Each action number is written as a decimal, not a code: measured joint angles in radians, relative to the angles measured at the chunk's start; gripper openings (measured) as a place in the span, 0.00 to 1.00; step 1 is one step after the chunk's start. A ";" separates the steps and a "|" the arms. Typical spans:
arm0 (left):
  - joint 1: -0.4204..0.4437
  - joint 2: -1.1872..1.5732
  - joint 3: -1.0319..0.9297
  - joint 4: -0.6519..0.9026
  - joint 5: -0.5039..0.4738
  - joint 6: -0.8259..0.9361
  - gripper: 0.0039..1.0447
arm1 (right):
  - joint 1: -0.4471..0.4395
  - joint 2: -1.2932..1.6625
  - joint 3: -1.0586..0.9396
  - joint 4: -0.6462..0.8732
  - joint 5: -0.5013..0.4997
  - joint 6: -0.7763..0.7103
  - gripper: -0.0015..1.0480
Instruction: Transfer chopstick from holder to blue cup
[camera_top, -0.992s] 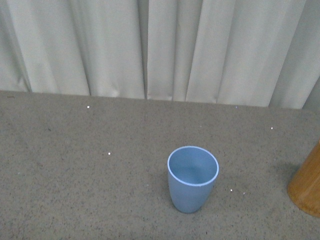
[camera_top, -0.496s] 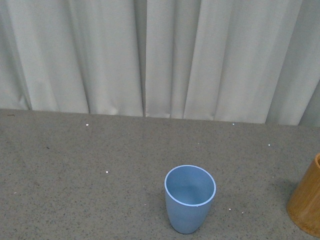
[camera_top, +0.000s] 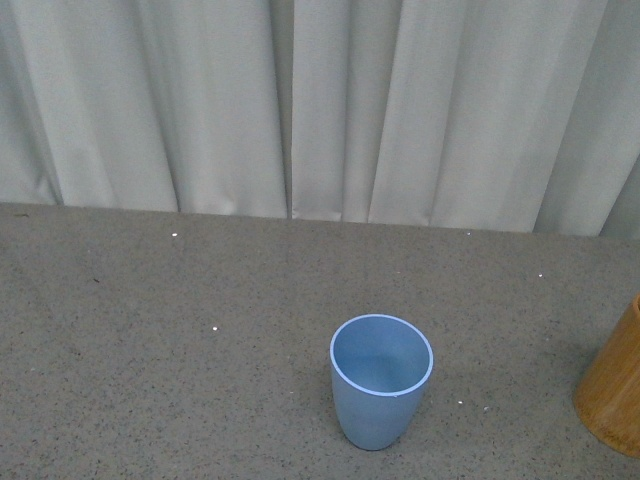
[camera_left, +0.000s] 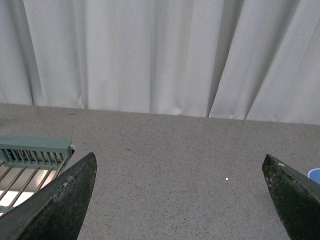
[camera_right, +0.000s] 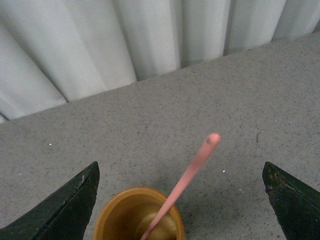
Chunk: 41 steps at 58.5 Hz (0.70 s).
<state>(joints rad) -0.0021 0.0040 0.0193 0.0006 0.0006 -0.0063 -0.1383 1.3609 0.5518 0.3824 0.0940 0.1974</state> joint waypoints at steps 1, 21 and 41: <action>0.000 0.000 0.000 0.000 0.000 0.000 0.94 | 0.000 0.014 0.010 0.000 0.004 -0.005 0.91; 0.000 0.000 0.000 0.000 0.000 0.000 0.94 | -0.006 0.235 0.095 0.035 0.093 -0.055 0.91; 0.000 0.000 0.000 0.000 0.000 0.000 0.94 | -0.002 0.371 0.180 0.073 0.129 -0.055 0.91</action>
<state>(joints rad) -0.0021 0.0040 0.0193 0.0006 0.0002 -0.0063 -0.1402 1.7317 0.7315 0.4557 0.2230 0.1429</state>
